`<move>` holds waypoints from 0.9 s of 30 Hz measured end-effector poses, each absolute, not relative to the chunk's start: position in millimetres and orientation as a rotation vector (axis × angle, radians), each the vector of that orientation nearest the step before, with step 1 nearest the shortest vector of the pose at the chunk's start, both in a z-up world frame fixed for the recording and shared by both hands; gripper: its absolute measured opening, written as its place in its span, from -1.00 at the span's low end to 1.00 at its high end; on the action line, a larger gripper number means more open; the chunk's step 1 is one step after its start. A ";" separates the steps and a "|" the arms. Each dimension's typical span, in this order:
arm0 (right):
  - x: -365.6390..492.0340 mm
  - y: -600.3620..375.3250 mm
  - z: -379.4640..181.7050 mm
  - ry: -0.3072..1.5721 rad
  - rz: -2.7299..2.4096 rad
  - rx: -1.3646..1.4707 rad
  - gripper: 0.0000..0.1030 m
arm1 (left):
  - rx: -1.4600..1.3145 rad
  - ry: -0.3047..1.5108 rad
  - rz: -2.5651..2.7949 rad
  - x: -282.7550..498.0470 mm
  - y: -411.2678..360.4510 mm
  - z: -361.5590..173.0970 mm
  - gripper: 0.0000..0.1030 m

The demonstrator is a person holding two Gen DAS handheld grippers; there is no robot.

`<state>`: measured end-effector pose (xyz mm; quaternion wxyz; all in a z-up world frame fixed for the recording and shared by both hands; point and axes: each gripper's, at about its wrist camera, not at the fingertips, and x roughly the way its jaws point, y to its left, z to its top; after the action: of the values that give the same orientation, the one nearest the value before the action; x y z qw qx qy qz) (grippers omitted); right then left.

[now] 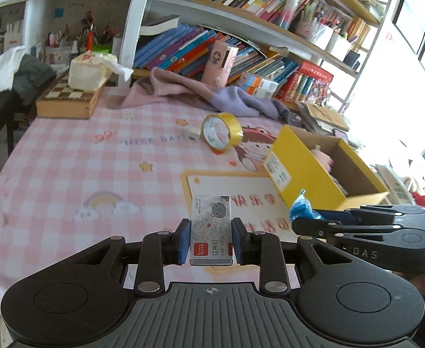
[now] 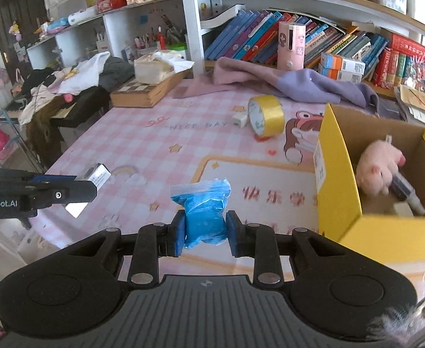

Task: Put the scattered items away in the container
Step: 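Carry the card box in the left tool and blue packet in the right tool toward the box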

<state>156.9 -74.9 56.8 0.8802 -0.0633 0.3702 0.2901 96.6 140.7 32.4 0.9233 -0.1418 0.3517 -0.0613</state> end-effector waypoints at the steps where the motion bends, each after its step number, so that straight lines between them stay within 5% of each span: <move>1: 149.2 -76.1 57.3 0.771 0.604 -0.133 -0.48 | -0.297 0.723 -0.130 88.9 139.2 31.7 -0.46; 27: 54.8 -154.5 61.6 0.817 0.372 -0.102 -0.48 | -0.336 0.765 -0.396 44.9 72.7 25.5 -0.46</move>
<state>54.8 -154.5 61.6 0.8997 -0.0493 0.3947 0.1799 44.9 72.7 25.5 0.8949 -0.1621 0.3692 -0.1911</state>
